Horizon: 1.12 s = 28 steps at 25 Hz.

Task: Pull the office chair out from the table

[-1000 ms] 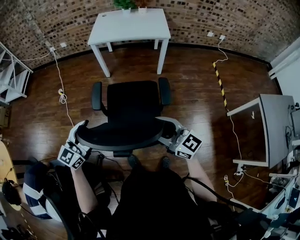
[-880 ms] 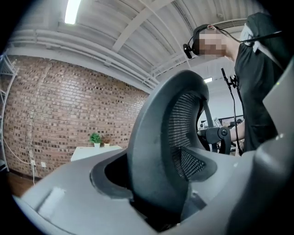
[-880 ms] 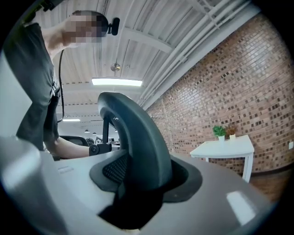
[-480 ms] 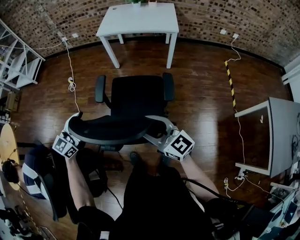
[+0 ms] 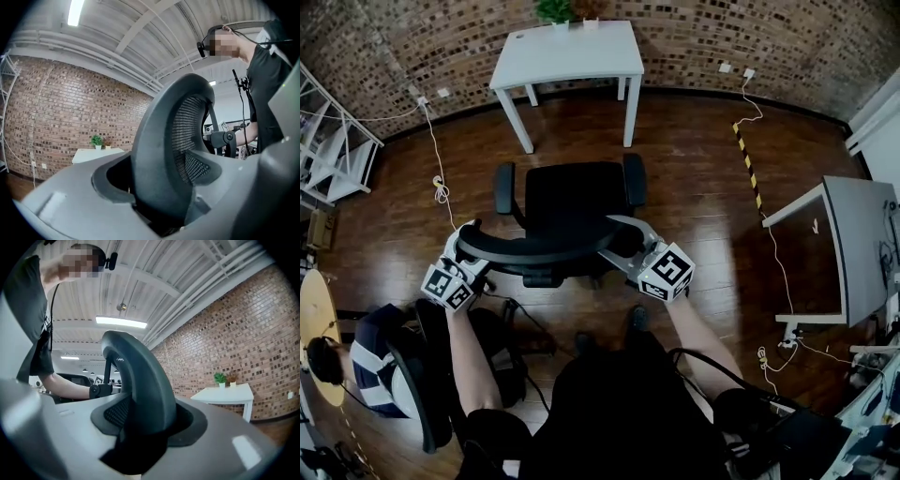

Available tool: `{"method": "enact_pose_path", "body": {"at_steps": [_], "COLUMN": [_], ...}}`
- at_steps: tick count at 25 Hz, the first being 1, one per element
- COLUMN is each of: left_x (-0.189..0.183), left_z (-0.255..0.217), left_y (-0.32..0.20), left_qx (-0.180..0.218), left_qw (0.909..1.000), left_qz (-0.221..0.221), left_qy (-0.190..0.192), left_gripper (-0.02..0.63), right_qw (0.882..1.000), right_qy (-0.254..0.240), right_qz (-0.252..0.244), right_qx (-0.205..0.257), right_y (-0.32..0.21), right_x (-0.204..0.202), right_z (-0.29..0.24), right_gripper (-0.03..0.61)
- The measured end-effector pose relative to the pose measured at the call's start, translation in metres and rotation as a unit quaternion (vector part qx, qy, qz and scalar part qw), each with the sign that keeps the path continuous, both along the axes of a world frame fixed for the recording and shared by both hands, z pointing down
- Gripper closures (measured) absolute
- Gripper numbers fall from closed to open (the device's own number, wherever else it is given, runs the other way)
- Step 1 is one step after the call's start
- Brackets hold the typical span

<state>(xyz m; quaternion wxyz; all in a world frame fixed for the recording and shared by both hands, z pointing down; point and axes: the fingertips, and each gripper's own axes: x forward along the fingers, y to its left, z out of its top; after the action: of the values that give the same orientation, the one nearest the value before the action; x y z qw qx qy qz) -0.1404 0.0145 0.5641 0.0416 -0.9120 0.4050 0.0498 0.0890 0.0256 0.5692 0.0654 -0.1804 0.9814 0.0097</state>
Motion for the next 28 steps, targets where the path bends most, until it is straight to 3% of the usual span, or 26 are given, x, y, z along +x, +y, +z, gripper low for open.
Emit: {"method": "enact_pose_path", "body": {"at_steps": [5,7,9,11,13,14,15,16,17,18,19,20,22,25,27,28], "left_x": [-0.014,-0.023,-0.050,-0.086,-0.111,-0.113,-0.107,-0.093,-0.072,-0.047,-0.021,0.004,0.051,0.113,0.140,0.153], "left_z": [0.005,0.007,-0.013,-0.049,-0.079,-0.087,-0.088,-0.083,-0.074,-0.063,-0.052,-0.043,-0.034,-0.036,-0.030,-0.031], "left_y": [0.016,0.021,0.028,0.040,0.059,0.071,0.082,0.093,0.103,0.114,0.125,0.135,0.149,0.152,0.138,0.133], "left_qx": [-0.001,0.019,0.058,0.096,0.116,0.117,0.112,0.103,0.089,0.071,0.053,0.036,0.017,0.018,0.016,0.016], "left_qw": [0.9996,0.9990,0.9949,0.9839,0.9716,0.9680,0.9667,0.9674,0.9690,0.9704,0.9705,0.9686,0.9585,0.9380,0.9432,0.9483], "left_qz": [0.028,0.023,-0.016,-0.081,-0.136,-0.153,-0.159,-0.156,-0.147,-0.134,-0.117,-0.098,-0.058,0.002,0.002,0.001], "left_qy": [0.008,0.032,0.081,0.127,0.154,0.161,0.166,0.171,0.177,0.188,0.204,0.225,0.279,0.346,0.332,0.317], "left_gripper": [0.173,0.127,0.074,0.069,0.071,0.077,0.077,0.081,0.080,0.080,0.075,0.075,0.074,0.075,0.140,0.161], "right_qw": [1.000,1.000,0.999,0.997,0.993,0.982,0.955,0.908,0.850,0.803,0.783,0.790,0.830,0.850,0.875,0.887], "right_qy": [-0.003,0.010,0.025,0.006,-0.060,-0.106,-0.158,-0.213,-0.264,-0.305,-0.333,-0.347,-0.378,-0.434,-0.409,-0.390], "right_qz": [-0.002,0.003,0.026,0.055,0.097,0.130,0.165,0.194,0.213,0.219,0.212,0.198,0.130,-0.020,-0.057,-0.058], "right_qx": [-0.005,-0.002,0.026,0.044,-0.015,-0.090,-0.192,-0.304,-0.402,-0.464,-0.481,-0.465,-0.390,-0.298,-0.252,-0.243], "right_y": [0.011,0.012,0.017,0.018,0.006,-0.006,-0.021,-0.032,-0.037,-0.037,-0.034,-0.030,-0.023,-0.004,-0.004,-0.004], "right_x": [-0.015,-0.020,-0.012,0.016,0.064,0.094,0.125,0.155,0.182,0.205,0.224,0.238,0.250,0.249,0.244,0.242], "right_z": [0.015,0.025,0.018,-0.006,-0.017,-0.005,0.022,0.059,0.098,0.128,0.144,0.144,0.100,-0.001,-0.045,-0.053], "right_gripper": [0.356,0.350,0.337,0.352,0.359,0.367,0.391,0.450,0.472,0.472,0.471,0.469,0.460,0.479,0.571,0.575]}}
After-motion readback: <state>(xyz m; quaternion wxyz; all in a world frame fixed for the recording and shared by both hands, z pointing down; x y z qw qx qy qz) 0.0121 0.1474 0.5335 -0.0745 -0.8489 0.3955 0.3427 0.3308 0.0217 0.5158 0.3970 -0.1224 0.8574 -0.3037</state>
